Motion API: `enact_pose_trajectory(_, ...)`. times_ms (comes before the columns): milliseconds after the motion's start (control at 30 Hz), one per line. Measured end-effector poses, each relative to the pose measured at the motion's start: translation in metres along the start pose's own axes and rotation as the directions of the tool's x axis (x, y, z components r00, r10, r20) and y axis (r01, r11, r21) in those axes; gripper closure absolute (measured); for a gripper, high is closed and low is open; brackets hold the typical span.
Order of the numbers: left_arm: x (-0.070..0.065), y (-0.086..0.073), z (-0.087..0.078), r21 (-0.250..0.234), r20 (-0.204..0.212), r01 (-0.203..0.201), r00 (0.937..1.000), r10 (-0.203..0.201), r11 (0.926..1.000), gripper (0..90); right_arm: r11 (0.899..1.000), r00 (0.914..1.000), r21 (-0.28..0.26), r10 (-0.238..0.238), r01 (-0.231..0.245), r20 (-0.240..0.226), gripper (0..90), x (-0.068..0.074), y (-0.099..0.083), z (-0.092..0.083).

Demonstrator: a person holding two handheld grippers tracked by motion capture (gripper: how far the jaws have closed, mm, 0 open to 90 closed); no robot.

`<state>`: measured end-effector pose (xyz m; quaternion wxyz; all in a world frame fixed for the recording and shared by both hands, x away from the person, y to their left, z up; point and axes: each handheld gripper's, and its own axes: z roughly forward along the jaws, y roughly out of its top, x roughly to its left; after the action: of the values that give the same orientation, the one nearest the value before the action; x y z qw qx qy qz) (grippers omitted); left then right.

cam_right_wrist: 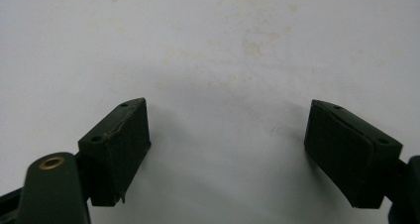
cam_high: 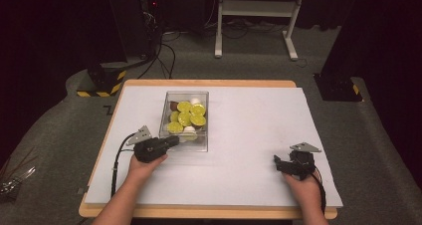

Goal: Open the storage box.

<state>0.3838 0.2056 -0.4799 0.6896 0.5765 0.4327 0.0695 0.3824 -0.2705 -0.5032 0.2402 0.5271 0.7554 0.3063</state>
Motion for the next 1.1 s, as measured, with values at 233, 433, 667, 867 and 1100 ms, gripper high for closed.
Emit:
enact_pose_trajectory(233, -0.001, -0.001, -0.003, 0.005, 0.012, -0.001, 0.9999, 0.001, 1.0000, 82.2, 1.000, 1.0000, 0.001, 0.003, -0.003, 0.000, 17.8, 0.000, 0.000, 0.000)
enact_pose_trajectory(433, -0.003, -0.002, -0.006, 0.017, 0.016, -0.010, 0.9998, 0.010, 0.9998, 82.3, 1.000, 1.0000, 0.000, 0.000, 0.000, -0.001, 17.8, 0.000, 0.000, 0.000)
enact_pose_trajectory(667, -0.006, -0.004, -0.011, 0.016, 0.023, -0.007, 0.9997, 0.007, 0.9998, 82.6, 1.000, 1.0000, 0.001, 0.003, -0.003, 0.000, 17.9, 0.000, 0.000, 0.000)
enact_pose_trajectory(867, -0.009, -0.007, -0.014, 0.014, 0.022, -0.016, 0.9996, 0.016, 0.9998, 82.7, 1.000, 1.0000, 0.001, -0.001, 0.001, 0.000, 18.0, 0.000, 0.000, 0.000)
enact_pose_trajectory(1100, -0.016, -0.010, -0.021, 0.018, 0.025, -0.013, 0.9996, 0.012, 0.9997, 83.0, 1.000, 1.0000, -0.001, -0.002, 0.002, 0.000, 18.1, 0.000, 0.000, 0.000)
